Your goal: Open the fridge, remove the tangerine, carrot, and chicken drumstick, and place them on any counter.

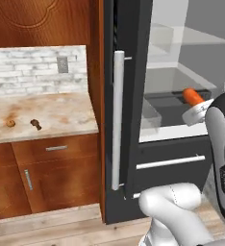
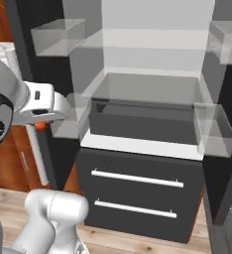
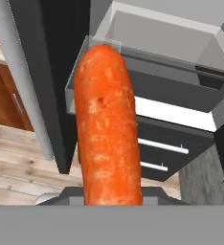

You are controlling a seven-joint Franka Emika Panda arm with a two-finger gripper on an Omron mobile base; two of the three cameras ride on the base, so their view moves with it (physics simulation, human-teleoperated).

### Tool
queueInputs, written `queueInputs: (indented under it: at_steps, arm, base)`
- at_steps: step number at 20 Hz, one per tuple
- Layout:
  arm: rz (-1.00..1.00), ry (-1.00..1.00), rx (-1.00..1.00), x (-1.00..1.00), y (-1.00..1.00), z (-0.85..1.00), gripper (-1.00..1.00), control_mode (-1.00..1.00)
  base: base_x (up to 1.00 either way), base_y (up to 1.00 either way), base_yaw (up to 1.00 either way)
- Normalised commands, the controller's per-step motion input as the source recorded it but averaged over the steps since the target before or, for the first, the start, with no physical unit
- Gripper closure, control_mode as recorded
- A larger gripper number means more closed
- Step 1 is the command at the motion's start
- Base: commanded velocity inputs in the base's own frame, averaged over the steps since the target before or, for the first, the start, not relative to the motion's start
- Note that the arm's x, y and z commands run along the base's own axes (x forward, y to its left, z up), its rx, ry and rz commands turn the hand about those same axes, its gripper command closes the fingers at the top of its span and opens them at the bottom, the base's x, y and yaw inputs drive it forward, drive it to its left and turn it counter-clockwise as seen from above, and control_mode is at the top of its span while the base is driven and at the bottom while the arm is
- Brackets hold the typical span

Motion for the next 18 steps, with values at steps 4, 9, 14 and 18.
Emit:
queueInputs:
  at_steps: [4, 9, 14, 18]
  arm:
    - [0.0, 0.0, 0.0, 0.0, 0.0, 0.0, 1.0, 1.0]
    - [0.0, 0.0, 0.0, 0.0, 0.0, 0.0, 1.0, 1.0]
    - [0.0, 0.0, 0.0, 0.0, 0.0, 0.0, 1.0, 1.0]
    - [0.0, 0.0, 0.0, 0.0, 0.0, 0.0, 1.0, 1.0]
  base:
    - [-0.32, 1.0, 0.0]
    - [-0.37, 0.99, 0.0]
    - [-0.27, 0.71, 0.0]
    - [0.36, 0.43, 0.0]
